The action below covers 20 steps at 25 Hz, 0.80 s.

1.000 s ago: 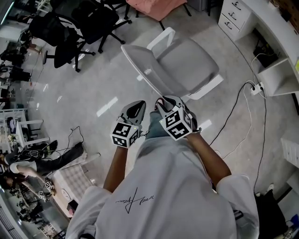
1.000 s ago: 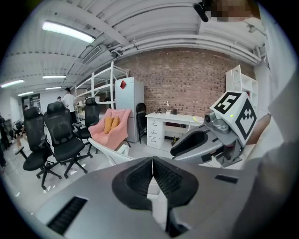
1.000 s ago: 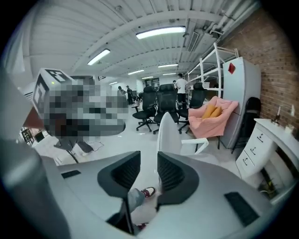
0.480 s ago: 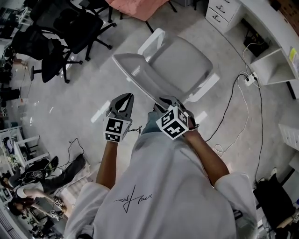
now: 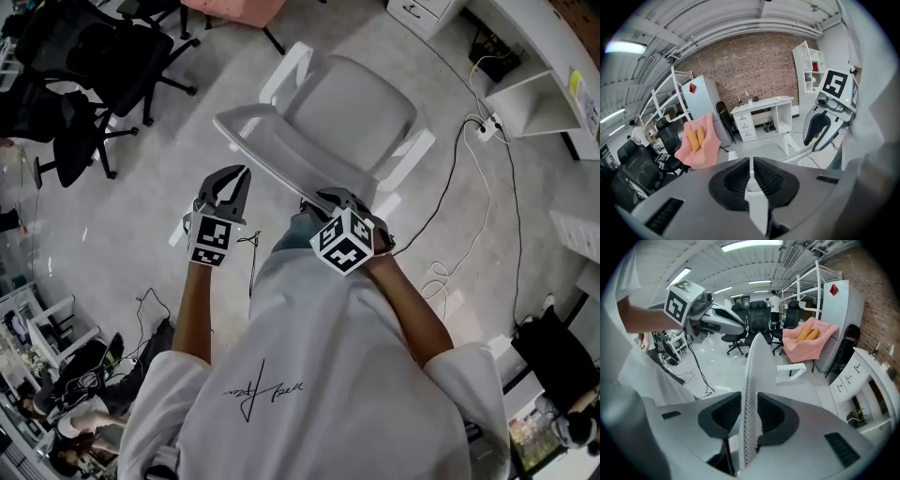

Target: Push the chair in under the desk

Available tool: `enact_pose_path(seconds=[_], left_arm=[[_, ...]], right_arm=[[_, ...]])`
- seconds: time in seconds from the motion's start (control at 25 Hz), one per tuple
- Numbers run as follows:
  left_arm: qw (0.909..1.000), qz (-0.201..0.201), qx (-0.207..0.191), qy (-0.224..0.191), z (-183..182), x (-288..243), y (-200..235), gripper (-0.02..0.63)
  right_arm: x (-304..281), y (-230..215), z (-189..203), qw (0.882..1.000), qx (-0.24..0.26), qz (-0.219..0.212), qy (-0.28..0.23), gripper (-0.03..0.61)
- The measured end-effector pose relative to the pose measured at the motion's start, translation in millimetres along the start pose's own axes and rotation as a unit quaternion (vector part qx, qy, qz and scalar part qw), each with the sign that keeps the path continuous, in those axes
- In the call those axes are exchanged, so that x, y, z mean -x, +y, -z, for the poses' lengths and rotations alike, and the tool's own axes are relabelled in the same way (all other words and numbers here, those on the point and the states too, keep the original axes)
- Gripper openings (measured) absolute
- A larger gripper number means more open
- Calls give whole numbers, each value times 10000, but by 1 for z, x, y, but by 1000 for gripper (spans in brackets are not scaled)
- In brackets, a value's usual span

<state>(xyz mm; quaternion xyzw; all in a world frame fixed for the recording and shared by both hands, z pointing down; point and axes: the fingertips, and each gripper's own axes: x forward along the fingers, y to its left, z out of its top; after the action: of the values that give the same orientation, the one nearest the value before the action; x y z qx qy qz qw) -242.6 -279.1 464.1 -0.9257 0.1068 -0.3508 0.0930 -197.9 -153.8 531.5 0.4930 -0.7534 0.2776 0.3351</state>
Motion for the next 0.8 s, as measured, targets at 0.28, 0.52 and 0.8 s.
enact_pose_path(seconds=[0.28, 0.52, 0.8], left_arm=[[9849, 737, -1537, 299, 14, -20, 22, 8], [9505, 1557, -2635, 540, 30, -32, 23, 120], [9225, 1861, -3341, 516, 37, -44, 26, 134]], right_arm=[[-7, -1, 1, 9975, -697, 139, 44, 127], [-7, -2, 3, 9951, -816, 554, 21, 135], [-9, -5, 7, 9919, -804, 965, 165, 151]])
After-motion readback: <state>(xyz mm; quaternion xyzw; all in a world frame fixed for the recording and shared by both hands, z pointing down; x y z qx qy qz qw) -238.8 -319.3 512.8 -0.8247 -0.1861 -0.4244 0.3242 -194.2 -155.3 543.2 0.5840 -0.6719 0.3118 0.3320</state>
